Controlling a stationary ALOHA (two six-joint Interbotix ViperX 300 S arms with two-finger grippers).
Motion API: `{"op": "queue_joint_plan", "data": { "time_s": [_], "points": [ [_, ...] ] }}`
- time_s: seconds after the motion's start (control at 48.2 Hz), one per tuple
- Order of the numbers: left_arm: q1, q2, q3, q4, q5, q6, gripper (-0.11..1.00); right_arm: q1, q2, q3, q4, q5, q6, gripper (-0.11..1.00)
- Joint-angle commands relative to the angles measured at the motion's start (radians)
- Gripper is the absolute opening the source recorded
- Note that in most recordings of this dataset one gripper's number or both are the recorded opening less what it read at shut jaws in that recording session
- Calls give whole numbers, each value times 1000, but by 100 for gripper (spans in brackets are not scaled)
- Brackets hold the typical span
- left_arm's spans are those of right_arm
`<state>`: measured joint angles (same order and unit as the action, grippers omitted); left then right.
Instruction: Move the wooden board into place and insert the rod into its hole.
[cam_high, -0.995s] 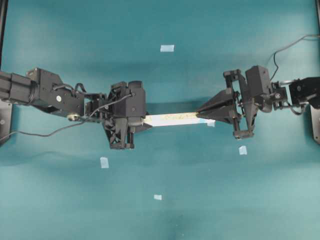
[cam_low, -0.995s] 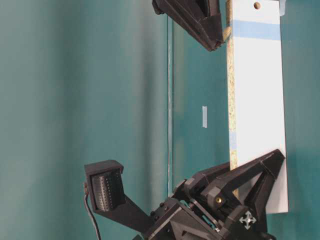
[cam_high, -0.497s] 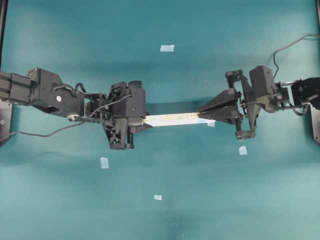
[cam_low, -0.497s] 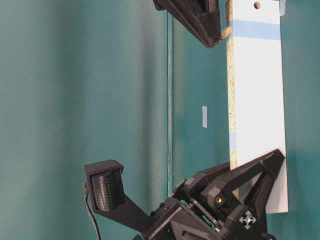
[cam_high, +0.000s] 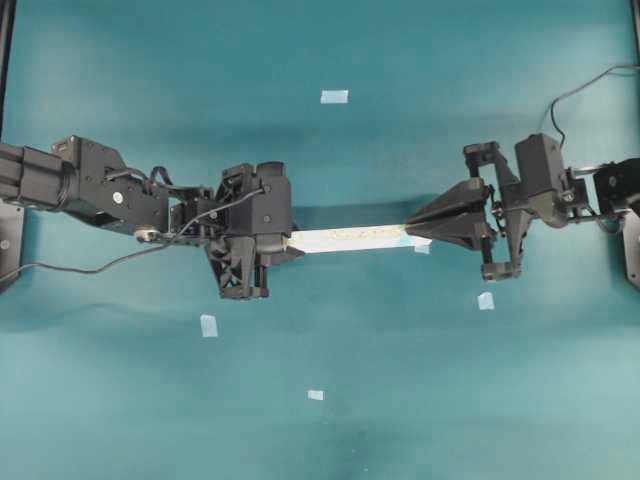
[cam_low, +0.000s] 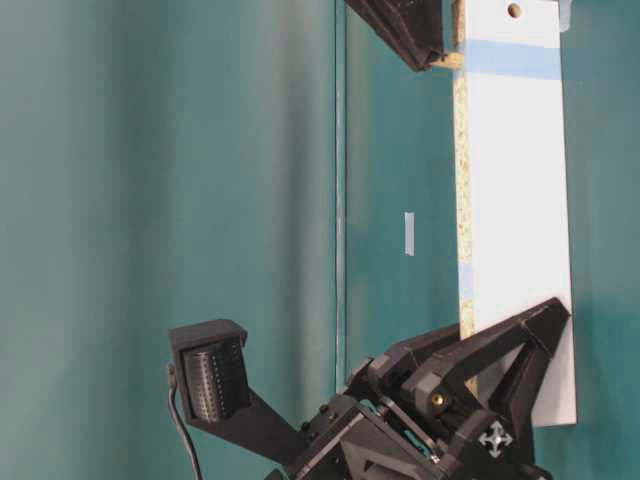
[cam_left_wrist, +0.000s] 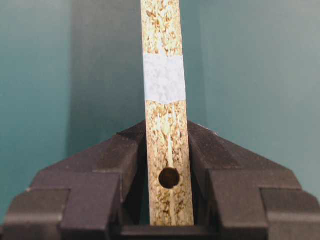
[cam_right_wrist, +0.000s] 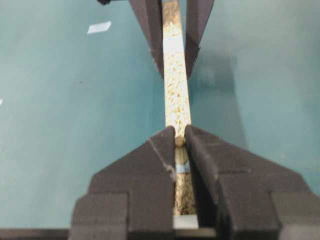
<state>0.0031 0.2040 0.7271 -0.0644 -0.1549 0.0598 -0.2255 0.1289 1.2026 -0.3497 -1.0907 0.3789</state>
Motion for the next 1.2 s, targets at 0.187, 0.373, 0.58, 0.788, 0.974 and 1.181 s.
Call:
{"op": "queue_joint_plan", "data": {
  "time_s": [0.187,0.373,0.58,0.788,0.974,1.181],
  "points": [
    [2,-11,-14,0,-3,-6,21,8,-17,-14,2,83,6,10],
    [2,-11,-14,0,-3,-5,21,20,-18,-15,-2,202,12,10],
    [2,-12,-15,0,-2,-5,21,28,-107,-17,-2,287,12,10],
    [3,-12,-15,0,-2,-5,21,31,-207,-32,-2,462,17,10],
    [3,-18,-26,0,46,-3,48,41,-225,-37,-2,506,17,10],
    [3,-18,-28,0,78,2,54,49,-225,-49,-3,512,18,13]
  ]
}}
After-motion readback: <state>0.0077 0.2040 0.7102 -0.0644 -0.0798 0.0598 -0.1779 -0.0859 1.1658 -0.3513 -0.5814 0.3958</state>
